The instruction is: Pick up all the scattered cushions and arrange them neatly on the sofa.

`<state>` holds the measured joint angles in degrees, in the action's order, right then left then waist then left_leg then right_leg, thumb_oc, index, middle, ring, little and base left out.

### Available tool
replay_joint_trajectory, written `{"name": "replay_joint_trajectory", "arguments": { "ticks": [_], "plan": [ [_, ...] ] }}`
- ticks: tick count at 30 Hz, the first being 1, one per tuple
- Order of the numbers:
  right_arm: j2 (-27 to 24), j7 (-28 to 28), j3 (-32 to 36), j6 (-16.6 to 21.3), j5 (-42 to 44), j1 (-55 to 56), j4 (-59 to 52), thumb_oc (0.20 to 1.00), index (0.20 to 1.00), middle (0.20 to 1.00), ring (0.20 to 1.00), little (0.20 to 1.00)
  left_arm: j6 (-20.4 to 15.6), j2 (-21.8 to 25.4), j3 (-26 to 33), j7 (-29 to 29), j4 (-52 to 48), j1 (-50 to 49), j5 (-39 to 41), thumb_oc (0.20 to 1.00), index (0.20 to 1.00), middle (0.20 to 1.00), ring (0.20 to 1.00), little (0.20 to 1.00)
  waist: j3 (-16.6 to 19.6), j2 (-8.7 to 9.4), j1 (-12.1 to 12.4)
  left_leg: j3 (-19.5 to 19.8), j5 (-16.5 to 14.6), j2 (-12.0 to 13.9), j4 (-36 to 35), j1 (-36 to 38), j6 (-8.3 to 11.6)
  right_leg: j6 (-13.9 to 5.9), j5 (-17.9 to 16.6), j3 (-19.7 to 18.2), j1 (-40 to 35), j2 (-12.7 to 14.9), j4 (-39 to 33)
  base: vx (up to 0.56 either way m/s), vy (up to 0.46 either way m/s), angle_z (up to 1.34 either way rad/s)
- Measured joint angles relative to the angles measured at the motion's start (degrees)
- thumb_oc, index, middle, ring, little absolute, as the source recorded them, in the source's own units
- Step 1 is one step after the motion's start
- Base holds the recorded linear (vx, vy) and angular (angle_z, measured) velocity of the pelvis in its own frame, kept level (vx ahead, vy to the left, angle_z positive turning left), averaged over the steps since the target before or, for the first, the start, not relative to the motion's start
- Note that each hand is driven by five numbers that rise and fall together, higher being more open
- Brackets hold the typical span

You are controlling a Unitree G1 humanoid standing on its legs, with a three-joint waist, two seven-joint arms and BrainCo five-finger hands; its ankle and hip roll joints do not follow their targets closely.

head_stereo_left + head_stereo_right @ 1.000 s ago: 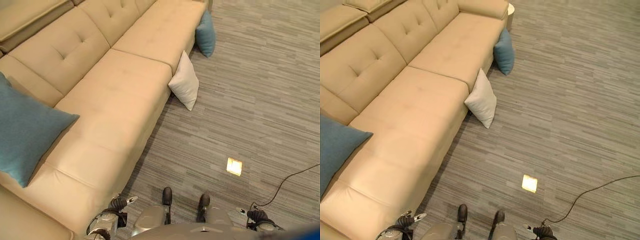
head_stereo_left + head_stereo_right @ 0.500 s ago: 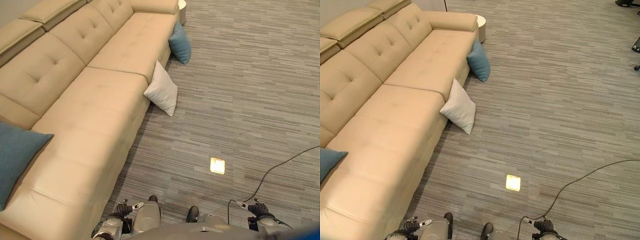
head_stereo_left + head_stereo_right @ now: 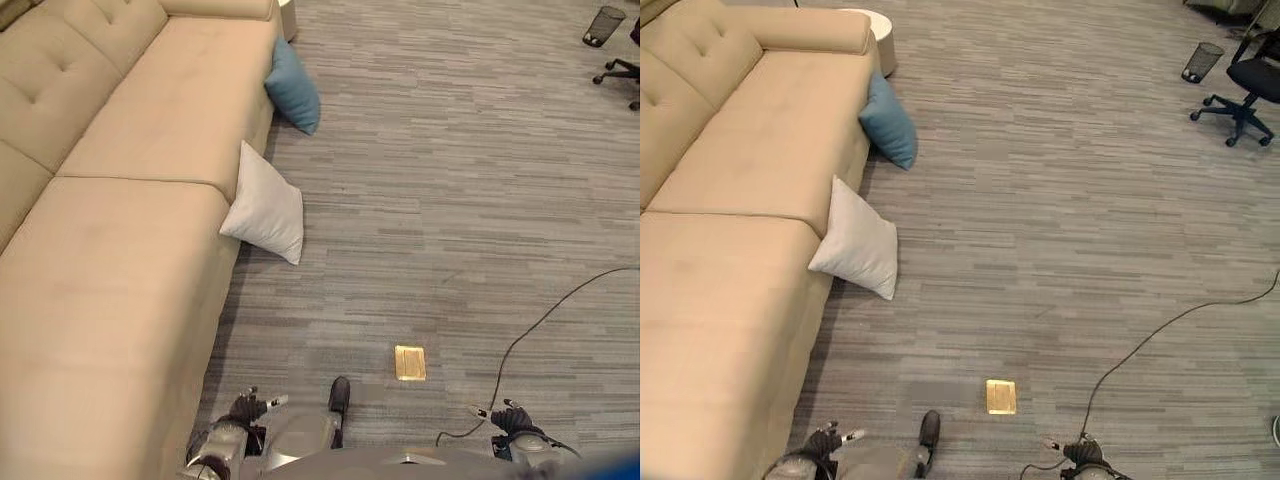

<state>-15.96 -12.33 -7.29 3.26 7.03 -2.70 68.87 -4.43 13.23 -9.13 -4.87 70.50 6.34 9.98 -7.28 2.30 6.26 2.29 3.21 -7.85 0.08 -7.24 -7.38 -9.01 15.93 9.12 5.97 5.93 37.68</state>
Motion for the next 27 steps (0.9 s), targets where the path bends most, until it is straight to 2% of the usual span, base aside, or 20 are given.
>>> {"name": "replay_joint_trajectory", "arguments": {
  "ticks": [2, 3, 5, 6, 7, 8, 9, 10, 11, 12, 14, 15, 16, 17, 18, 20, 22, 23, 24, 27],
  "plan": [
    [0.3, 0.4, -0.2, 0.0, -1.2, -1.2, -1.7, 1.000, 1.000, 1.000, 1.000, 1.000, 0.0, 0.2, -0.9, -0.1, 0.1, 1.2, 0.1, 1.000, 1.000, 1.000, 1.000, 1.000, -1.4, -2.35, -0.9, -0.1, -1.2, -0.3, 0.0, 2.8, 0.10, 0.09, 0.1, 4.2, 8.8, 5.1, 8.9, 0.24, -0.006, 0.16],
    [0.3, 0.7, -0.7, 0.0, -1.7, -1.2, -1.6, 1.000, 1.000, 1.000, 1.000, 1.000, -0.1, 0.4, -1.5, -0.2, 0.0, 0.7, 0.1, 1.000, 1.000, 1.000, 1.000, 1.000, -1.4, -3.54, -0.5, -0.4, -2.2, -0.2, 0.1, 4.5, 1.61, 0.71, -0.3, 8.0, 10.9, 7.1, 3.1, 0.32, -0.088, 0.12],
    [0.2, 0.9, -2.4, 0.0, -1.7, -2.3, -2.0, 1.000, 1.000, 1.000, 1.000, 1.000, -0.3, 0.7, -1.0, -0.3, 0.3, -0.3, 0.1, 1.000, 1.000, 1.000, 1.000, 1.000, -1.7, -3.68, -0.5, -1.8, -6.4, -0.1, -0.3, 6.3, 3.79, 1.13, -4.3, 12.8, 13.7, 7.3, -12.1, 0.38, -0.137, -0.22],
    [0.3, 0.9, -2.5, 0.3, -1.7, -2.3, -2.6, 1.000, 1.000, 1.000, 1.000, 1.000, 0.1, 0.9, 0.4, -0.4, 1.0, -2.2, 0.1, 1.000, 1.000, 1.000, 1.000, 1.000, -1.8, -2.90, -0.9, -2.2, -7.3, -0.4, -0.3, 7.3, 2.71, 0.75, -8.2, 13.1, 14.4, 5.3, -23.9, 0.41, -0.174, -0.17],
    [0.3, 0.9, -2.2, 0.3, -1.7, -2.0, -2.8, 1.000, 1.000, 1.000, 1.000, 1.000, 0.3, 0.9, 1.4, -0.4, 1.8, -3.2, 0.1, 1.000, 1.000, 1.000, 1.000, 1.000, -1.8, -1.73, -1.9, -1.2, -8.2, -0.9, 0.2, 8.1, 2.74, -0.19, -12.4, 9.2, 14.3, 3.0, -33.1, 0.29, -0.139, 0.61],
    [0.3, 0.8, -1.8, -0.6, -1.7, 0.9, -1.5, 1.000, 1.000, 1.000, 1.000, 1.000, 0.2, 0.5, 1.6, -0.3, 1.8, -3.8, 0.1, 1.000, 1.000, 1.000, 1.000, 1.000, -1.6, 0.02, -3.1, 2.2, -10.4, -1.5, 0.0, 11.0, 3.36, 2.13, -18.0, 7.4, 15.8, 1.1, -36.4, 0.75, -0.416, 1.00],
    [0.4, 0.8, -1.2, -0.6, -1.7, 1.1, 0.2, 1.000, 1.000, 1.000, 1.000, 1.000, 0.1, -0.2, 1.9, -0.2, 2.3, -4.6, -0.1, 1.000, 1.000, 1.000, 1.000, 1.000, -1.2, 0.60, -3.9, 3.9, -12.4, -1.4, -0.3, 12.9, 4.59, 2.39, -20.4, 7.3, 15.1, -0.1, -35.5, 0.73, -0.463, 1.51],
    [0.0, 0.8, -1.3, -0.8, -1.7, 2.9, 2.0, 1.000, 1.000, 1.000, 1.000, 1.000, 0.3, -1.6, 1.7, -0.1, 3.5, -5.8, -0.6, 1.000, 1.000, 1.000, 1.000, 1.000, 1.4, -1.47, -5.1, 7.7, -14.4, 0.9, -0.7, 15.8, 7.51, 6.31, -20.1, 7.9, 13.1, -1.1, -29.8, 0.72, -0.491, 1.07],
    [-0.2, 0.8, -1.0, -1.0, -1.7, 2.9, 2.1, 1.000, 1.000, 1.000, 1.000, 1.000, 0.1, -1.7, 0.7, -0.1, 2.5, -6.3, -0.6, 1.000, 1.000, 1.000, 1.000, 1.000, 1.8, -1.93, -5.1, 7.2, -14.2, 1.7, 0.1, 17.0, 7.18, 10.91, -21.1, 8.8, 11.4, -2.3, -30.4, 0.33, -0.290, 0.83],
    [-0.5, 0.8, -1.1, -1.0, -1.6, 1.5, 1.9, 1.000, 1.000, 1.000, 1.000, 1.000, 0.0, -1.8, 0.7, 0.0, 2.6, -6.3, -0.6, 1.000, 1.000, 1.000, 1.000, 1.000, 1.3, -2.77, -4.0, 5.2, -14.1, 1.9, 4.9, 15.8, 7.28, 13.62, -21.0, 8.9, 9.2, -2.9, -31.0, 0.19, -0.232, 0.07],
    [-1.3, 0.7, -1.2, -0.2, -1.6, -0.1, -0.8, 1.000, 1.000, 1.000, 1.000, 1.000, 0.1, -1.7, 0.9, 0.0, 2.7, -6.5, -0.6, 1.000, 1.000, 1.000, 1.000, 1.000, 1.1, -2.34, -2.9, 2.6, -12.1, 0.2, 23.6, 7.9, 10.67, 14.78, -20.3, 8.3, 5.0, -2.3, -34.5, 0.15, -0.221, -0.05],
    [-1.5, 0.7, -1.1, 0.3, -1.6, -0.2, -1.9, 1.000, 1.000, 1.000, 1.000, 1.000, 0.0, -1.5, 0.8, -0.1, 2.3, -6.5, -0.6, 1.000, 1.000, 1.000, 1.000, 1.000, 1.3, -2.57, -2.1, 2.5, -12.5, 0.6, 31.3, 4.5, 10.61, 14.94, -18.8, 7.0, 2.3, -2.6, -36.6, 0.26, -0.298, 0.06],
    [-0.7, 0.7, -1.2, 0.8, -1.5, -2.1, -2.2, 1.000, 1.000, 1.000, 1.000, 1.000, 0.1, -1.0, 0.8, -0.1, 0.5, -5.8, -0.5, 1.000, 1.000, 1.000, 1.000, 1.000, 0.5, -1.96, -0.5, 3.0, -12.3, 3.8, 39.7, -3.4, 11.06, 15.92, -17.4, 6.3, -0.2, -3.2, -37.6, 0.36, -0.267, 0.20],
    [-0.5, 0.6, -0.9, 0.9, -1.5, -2.4, -2.0, 1.000, 1.000, 1.000, 1.000, 1.000, 0.2, -1.3, 0.5, -0.1, 0.5, -4.6, -0.4, 1.000, 1.000, 1.000, 1.000, 1.000, -0.8, -0.74, -0.5, 1.8, -11.3, 6.0, 41.1, -8.8, 10.68, 16.76, -15.3, 7.2, -2.8, -2.6, -39.0, 0.41, -0.227, 0.12],
    [-0.5, 0.4, -0.6, 0.6, -1.2, -2.0, -1.5, 1.000, 1.000, 1.000, 1.000, 1.000, 0.0, -1.2, 0.3, -0.2, -0.1, -4.2, 0.1, 1.000, 1.000, 1.000, 1.000, 1.000, -2.4, 0.19, -0.5, 1.1, -10.8, 6.9, 29.8, -9.7, 11.17, 15.07, -15.6, 8.0, -6.8, -1.9, -41.3, 0.35, -0.081, 0.16],
    [-1.2, 0.2, -0.4, 0.6, -0.8, -1.6, -1.4, 1.000, 1.000, 1.000, 1.000, 1.000, 0.2, -1.2, 0.1, -0.1, -0.4, -4.2, 0.1, 1.000, 1.000, 1.000, 1.000, 1.000, -3.0, -0.24, -1.1, -0.7, -9.2, 6.6, 18.0, -10.1, 10.86, 12.87, -14.7, 9.2, -9.8, -1.7, -43.0, 0.28, -0.056, 0.26],
    [-1.9, -0.4, 0.7, 0.1, -0.4, -0.6, 0.7, 1.000, 1.000, 1.000, 1.000, 1.000, 0.1, -1.6, -0.4, 0.0, -0.7, -2.9, -0.2, 1.000, 1.000, 1.000, 1.000, 1.000, -3.3, -1.55, -2.9, -6.8, -4.4, 5.5, 6.9, -10.3, 11.12, 10.59, -11.9, 12.4, -12.4, -1.0, -43.0, 0.23, -0.001, 0.64],
    [-2.0, -0.4, 1.2, 0.0, -0.4, 0.5, 0.8, 1.000, 1.000, 1.000, 1.000, 1.000, 0.0, -1.9, -0.5, 0.0, -1.4, -3.4, -0.6, 1.000, 1.000, 1.000, 1.000, 1.000, -2.5, -3.68, -2.0, -8.2, -1.7, 6.2, 2.3, -9.3, 11.28, 8.56, -10.7, 11.9, -14.3, -2.1, -42.9, 0.35, 0.048, -0.05],
    [-1.3, -0.3, 1.1, 0.0, -0.4, 0.4, 0.9, 1.000, 1.000, 1.000, 1.000, 1.000, 0.1, -1.6, -0.3, 0.0, -1.0, -5.5, -0.6, 1.000, 1.000, 1.000, 1.000, 1.000, -2.2, -4.31, -1.2, -8.3, 4.1, 5.9, 0.2, -5.7, 6.79, 6.38, -9.4, 10.2, -16.5, -1.9, -42.4, 0.38, 0.058, -0.56],
    [-0.2, 0.0, 0.6, 0.0, -0.7, 0.3, 2.0, 1.000, 1.000, 1.000, 1.000, 1.000, 0.4, -1.2, 0.1, 0.0, 0.7, -6.6, -0.6, 1.000, 1.000, 1.000, 1.000, 1.000, -1.4, -2.81, -0.7, -6.2, 1.7, 1.6, -2.2, 1.5, 2.72, 2.37, -4.1, 9.5, -15.6, 3.3, -29.2, 0.30, 0.115, -0.15]
  ]
}}
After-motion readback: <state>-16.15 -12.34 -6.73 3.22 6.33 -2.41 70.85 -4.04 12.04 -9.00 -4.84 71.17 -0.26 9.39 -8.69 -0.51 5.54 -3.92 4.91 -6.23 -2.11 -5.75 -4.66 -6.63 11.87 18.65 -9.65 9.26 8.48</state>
